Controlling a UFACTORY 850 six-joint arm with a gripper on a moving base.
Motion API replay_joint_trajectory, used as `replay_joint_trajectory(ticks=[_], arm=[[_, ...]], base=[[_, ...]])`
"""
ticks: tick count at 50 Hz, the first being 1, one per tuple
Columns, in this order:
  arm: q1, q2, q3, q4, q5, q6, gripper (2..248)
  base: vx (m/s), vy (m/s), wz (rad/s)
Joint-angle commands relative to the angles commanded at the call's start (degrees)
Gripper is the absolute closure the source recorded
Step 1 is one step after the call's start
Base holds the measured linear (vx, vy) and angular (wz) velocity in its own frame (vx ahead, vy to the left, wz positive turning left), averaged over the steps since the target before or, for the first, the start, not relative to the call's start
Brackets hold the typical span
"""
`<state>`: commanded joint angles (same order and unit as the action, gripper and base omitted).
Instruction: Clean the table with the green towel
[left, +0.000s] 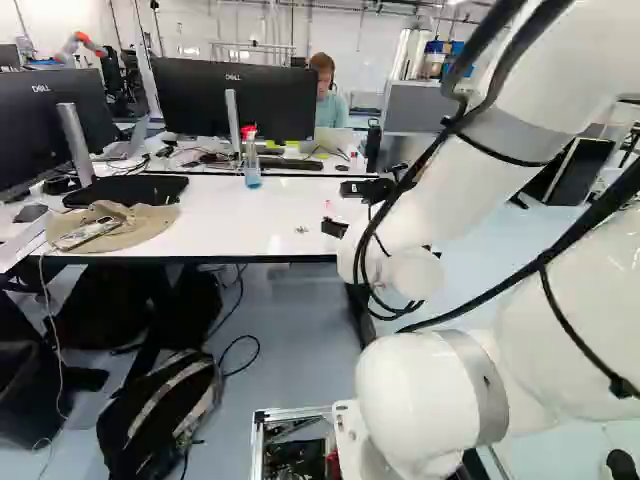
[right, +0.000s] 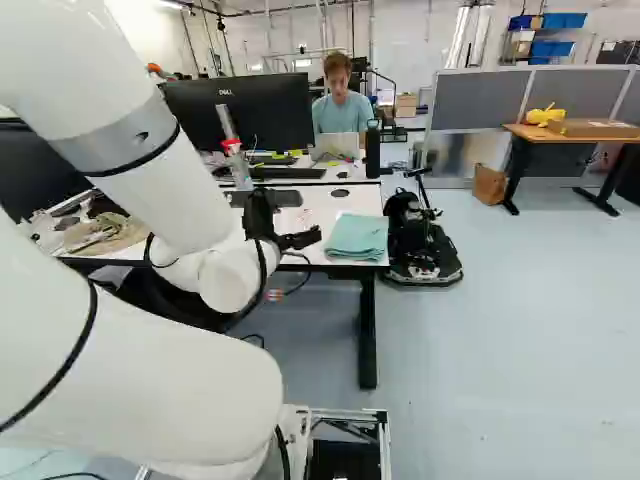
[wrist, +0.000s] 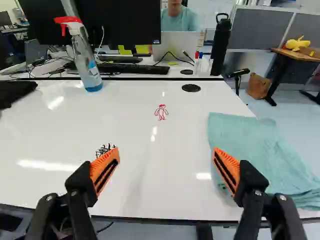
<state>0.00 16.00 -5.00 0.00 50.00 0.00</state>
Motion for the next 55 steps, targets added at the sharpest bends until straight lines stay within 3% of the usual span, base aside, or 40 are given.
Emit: replay_joint_trajectory(ticks=[1,28,55], arm=[[-1.06,-0.15,-0.88,0.0,0.0,0.0,3],[-6.41,-2.45,-6.78,0.0,-0.58,0.0,3],[-11.17,-5.79,-13.6,0.0,-10.38,0.0,3]], base=[[0.0,0.0,0.0],[0.0,0.0,0.0],[0.0,0.0,0.0]])
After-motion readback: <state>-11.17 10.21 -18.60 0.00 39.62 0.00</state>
